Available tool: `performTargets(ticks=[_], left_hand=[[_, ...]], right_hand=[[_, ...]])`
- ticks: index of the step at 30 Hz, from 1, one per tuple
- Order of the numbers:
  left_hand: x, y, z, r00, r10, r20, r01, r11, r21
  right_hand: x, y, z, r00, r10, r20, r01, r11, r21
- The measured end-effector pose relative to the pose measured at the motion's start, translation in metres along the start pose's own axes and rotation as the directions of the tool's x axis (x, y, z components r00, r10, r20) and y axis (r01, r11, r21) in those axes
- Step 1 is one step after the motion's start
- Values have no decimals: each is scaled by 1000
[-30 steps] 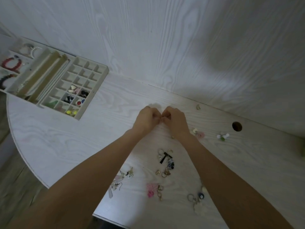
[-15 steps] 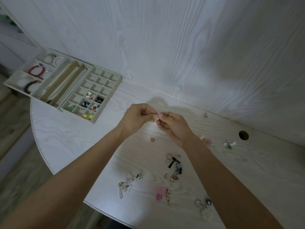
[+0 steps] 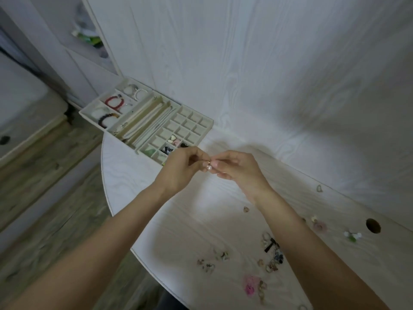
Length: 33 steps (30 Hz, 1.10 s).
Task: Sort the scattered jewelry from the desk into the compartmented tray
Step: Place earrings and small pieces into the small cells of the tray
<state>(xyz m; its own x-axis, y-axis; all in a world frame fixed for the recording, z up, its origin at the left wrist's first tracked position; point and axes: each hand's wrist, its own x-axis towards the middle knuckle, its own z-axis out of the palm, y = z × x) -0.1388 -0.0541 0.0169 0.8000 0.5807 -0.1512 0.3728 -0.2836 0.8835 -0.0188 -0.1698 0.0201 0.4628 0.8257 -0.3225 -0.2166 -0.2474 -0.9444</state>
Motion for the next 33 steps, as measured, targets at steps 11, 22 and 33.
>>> performTargets(ticks=[11,22,33], left_hand=[[21,-36,-78,999,15,-39,-6,977,212],[46,-133,-133,997,-69,-21,65,739,670],[49,-165,-138,992,-92,92,2,717,697]], right_hand=[[72,-4,77,958,-266,111,278,756,-592],[164,30,133,959,-282,28,218,673,-707],[202,60,163,978,-72,-195,-95,681,-726]])
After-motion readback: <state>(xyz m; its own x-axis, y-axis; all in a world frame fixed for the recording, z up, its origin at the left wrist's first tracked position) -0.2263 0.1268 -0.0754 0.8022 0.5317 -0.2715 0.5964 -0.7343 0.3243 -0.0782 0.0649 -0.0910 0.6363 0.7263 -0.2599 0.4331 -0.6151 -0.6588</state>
